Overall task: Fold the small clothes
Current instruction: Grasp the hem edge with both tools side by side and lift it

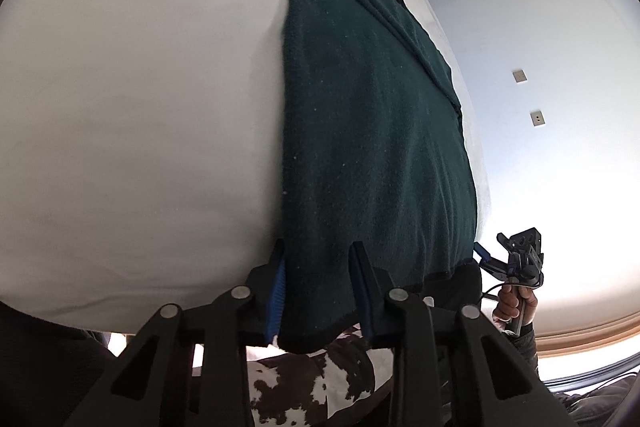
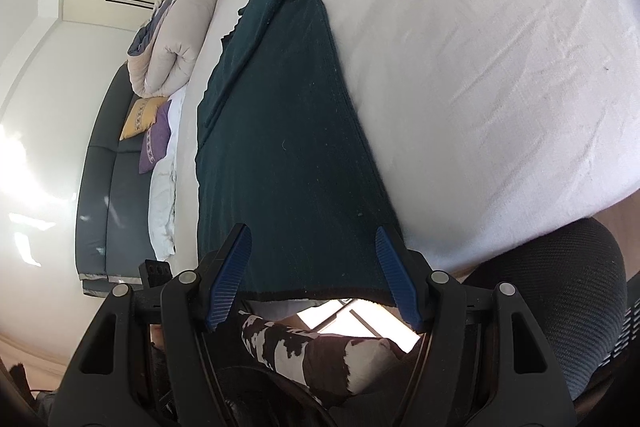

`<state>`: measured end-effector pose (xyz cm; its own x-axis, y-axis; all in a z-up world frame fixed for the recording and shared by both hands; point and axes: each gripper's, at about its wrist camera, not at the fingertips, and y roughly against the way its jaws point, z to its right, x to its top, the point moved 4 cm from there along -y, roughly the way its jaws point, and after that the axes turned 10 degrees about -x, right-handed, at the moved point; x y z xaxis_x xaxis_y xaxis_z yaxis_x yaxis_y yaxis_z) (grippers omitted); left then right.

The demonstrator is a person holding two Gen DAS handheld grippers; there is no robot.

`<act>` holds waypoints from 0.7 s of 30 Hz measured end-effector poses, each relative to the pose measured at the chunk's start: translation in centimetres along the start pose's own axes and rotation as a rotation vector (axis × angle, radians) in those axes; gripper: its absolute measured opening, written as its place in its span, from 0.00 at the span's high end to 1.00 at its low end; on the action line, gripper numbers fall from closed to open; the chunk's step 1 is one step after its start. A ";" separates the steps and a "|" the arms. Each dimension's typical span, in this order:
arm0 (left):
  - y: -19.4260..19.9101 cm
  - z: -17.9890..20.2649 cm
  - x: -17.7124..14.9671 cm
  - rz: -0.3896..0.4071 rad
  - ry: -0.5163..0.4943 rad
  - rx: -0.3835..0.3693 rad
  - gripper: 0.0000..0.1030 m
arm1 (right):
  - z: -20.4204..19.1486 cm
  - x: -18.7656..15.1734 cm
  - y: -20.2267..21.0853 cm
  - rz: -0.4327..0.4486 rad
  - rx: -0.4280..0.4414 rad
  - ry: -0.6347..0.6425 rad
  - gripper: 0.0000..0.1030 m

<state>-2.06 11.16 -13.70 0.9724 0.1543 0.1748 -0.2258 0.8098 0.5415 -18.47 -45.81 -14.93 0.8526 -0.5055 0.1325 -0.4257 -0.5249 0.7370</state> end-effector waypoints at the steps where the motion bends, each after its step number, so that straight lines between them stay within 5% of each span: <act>1: -0.1 0.1 0.1 -0.002 -0.004 0.004 0.76 | 0.0 -0.2 0.0 -0.011 -0.007 0.005 0.38; 12: -1.0 0.1 0.1 -0.012 -0.018 0.021 0.91 | 1.3 0.4 1.2 -0.020 -0.109 -0.013 0.39; 21: -0.7 -0.1 -0.3 -0.014 -0.031 0.020 0.93 | 0.3 0.7 -2.2 -0.175 -0.104 0.061 0.39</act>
<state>-2.13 10.57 -14.23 0.9733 0.1258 0.1922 -0.2141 0.7999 0.5606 -17.02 -45.24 -16.66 0.9290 -0.3686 0.0336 -0.2384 -0.5264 0.8161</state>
